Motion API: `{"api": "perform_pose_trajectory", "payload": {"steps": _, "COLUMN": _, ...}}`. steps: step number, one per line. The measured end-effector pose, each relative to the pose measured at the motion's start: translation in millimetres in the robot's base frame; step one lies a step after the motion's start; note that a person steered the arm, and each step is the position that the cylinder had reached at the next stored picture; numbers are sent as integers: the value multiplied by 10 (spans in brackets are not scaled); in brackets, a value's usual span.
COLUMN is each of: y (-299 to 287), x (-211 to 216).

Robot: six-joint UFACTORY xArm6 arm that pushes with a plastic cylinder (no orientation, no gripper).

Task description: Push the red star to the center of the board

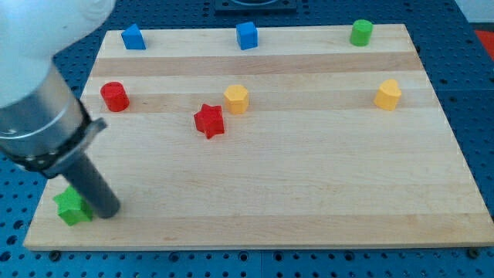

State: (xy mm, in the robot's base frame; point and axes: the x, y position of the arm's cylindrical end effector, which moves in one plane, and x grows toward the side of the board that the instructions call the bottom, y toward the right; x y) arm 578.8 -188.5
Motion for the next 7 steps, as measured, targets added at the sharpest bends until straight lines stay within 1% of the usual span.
{"api": "perform_pose_trajectory", "payload": {"steps": 1, "y": 312, "x": -167}}
{"api": "perform_pose_trajectory", "payload": {"steps": 4, "y": 205, "x": -1202}}
{"api": "perform_pose_trajectory", "payload": {"steps": 5, "y": 231, "x": -1409}}
{"api": "perform_pose_trajectory", "payload": {"steps": 6, "y": 312, "x": -1523}}
{"api": "perform_pose_trajectory", "payload": {"steps": 7, "y": 532, "x": -1589}}
